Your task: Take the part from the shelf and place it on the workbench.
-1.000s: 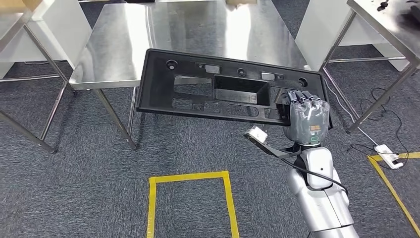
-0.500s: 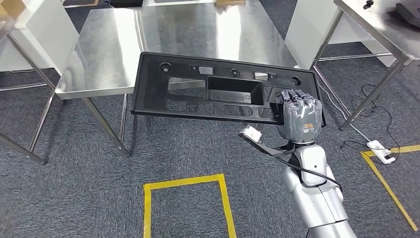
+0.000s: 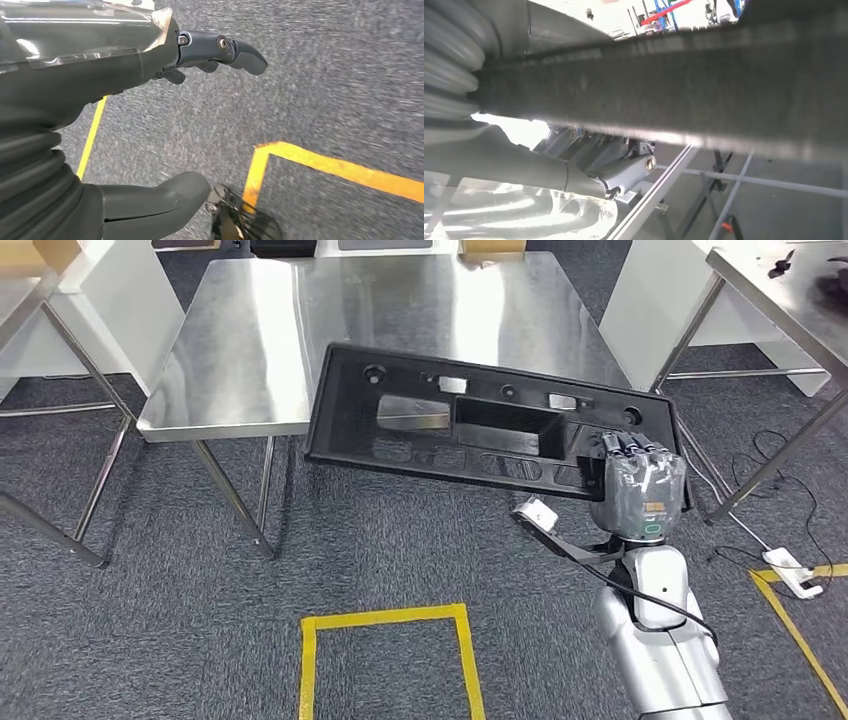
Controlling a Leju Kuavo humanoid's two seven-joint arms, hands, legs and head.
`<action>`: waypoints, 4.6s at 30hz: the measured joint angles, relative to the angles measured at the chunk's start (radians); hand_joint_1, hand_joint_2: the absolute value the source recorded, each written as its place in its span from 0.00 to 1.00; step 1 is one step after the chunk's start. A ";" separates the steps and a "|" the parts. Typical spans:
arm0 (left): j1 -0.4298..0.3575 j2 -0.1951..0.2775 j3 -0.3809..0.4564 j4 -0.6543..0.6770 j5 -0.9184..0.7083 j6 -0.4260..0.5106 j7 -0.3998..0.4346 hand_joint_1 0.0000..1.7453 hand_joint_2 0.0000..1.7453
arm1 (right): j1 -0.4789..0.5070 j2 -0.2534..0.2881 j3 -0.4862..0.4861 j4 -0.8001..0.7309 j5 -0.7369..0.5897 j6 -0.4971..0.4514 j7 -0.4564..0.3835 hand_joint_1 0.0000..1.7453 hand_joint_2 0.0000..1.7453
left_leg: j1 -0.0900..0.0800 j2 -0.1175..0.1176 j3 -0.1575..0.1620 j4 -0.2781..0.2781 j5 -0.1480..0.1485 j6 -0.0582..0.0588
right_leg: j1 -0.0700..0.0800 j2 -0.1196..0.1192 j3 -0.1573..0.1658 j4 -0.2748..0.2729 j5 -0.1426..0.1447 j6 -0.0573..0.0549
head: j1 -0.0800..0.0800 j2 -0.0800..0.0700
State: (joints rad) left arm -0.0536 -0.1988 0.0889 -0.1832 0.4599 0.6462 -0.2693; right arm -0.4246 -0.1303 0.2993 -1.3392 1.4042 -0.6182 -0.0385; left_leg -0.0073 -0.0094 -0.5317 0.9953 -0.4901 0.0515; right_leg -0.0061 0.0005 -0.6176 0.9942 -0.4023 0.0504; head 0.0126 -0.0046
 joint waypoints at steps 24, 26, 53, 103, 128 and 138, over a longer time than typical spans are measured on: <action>0.003 0.000 0.000 0.002 0.011 0.005 0.018 0.00 1.00 | -0.001 0.040 0.031 0.029 -0.013 0.013 -0.017 1.00 1.00 | 0.007 -0.004 -0.032 -0.006 0.041 0.024 | -0.007 0.007 -0.041 0.241 -0.160 -0.002 | -0.012 0.000; 0.005 0.000 0.000 0.002 0.011 0.005 0.018 0.00 1.00 | 0.002 0.042 0.033 0.034 -0.013 0.013 -0.017 1.00 1.00 | 0.004 -0.006 -0.012 -0.006 0.024 0.025 | -0.006 0.007 -0.090 0.269 -0.158 0.003 | -0.008 0.000; 0.007 -0.008 0.000 0.002 0.011 0.000 0.021 0.00 1.00 | -0.280 0.070 0.039 0.469 -0.249 0.111 -0.118 1.00 1.00 | 0.015 0.012 -0.079 0.027 0.057 0.010 | -0.013 0.002 0.011 0.165 -0.122 0.004 | -0.012 0.000; 0.000 -0.013 0.163 0.057 -0.201 0.046 -0.037 0.00 1.00 | -0.410 0.043 0.040 0.840 -0.234 0.121 -0.168 1.00 1.00 | 0.021 0.007 -0.035 0.010 0.014 -0.005 | -0.002 0.008 -0.013 0.002 0.004 -0.014 | -0.011 0.001; 0.012 -0.054 0.660 0.019 -0.730 0.037 0.027 0.00 1.00 | -0.476 0.039 0.035 0.903 -0.222 0.135 -0.173 1.00 1.00 | 0.025 0.008 -0.011 -0.024 0.027 -0.007 | -0.003 0.008 -0.002 -0.015 0.010 -0.011 | -0.014 0.001; 0.002 -0.066 0.694 0.015 -0.726 0.035 0.026 0.00 1.00 | -0.467 0.024 0.034 0.922 -0.227 0.134 -0.184 1.00 1.00 | 0.081 0.016 0.037 -0.039 0.003 -0.061 | -0.055 0.000 -0.039 0.046 0.009 0.079 | 0.011 0.000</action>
State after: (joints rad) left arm -0.0514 -0.2650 0.7829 -0.1684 -0.2659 0.6816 -0.2438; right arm -0.8920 -0.1062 0.3333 -0.4171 1.1771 -0.4841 -0.2221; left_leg 0.0733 0.0061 -0.4944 0.9566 -0.4866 -0.0098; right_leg -0.0612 0.0002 -0.6565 1.0407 -0.3938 0.1291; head 0.0235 -0.0042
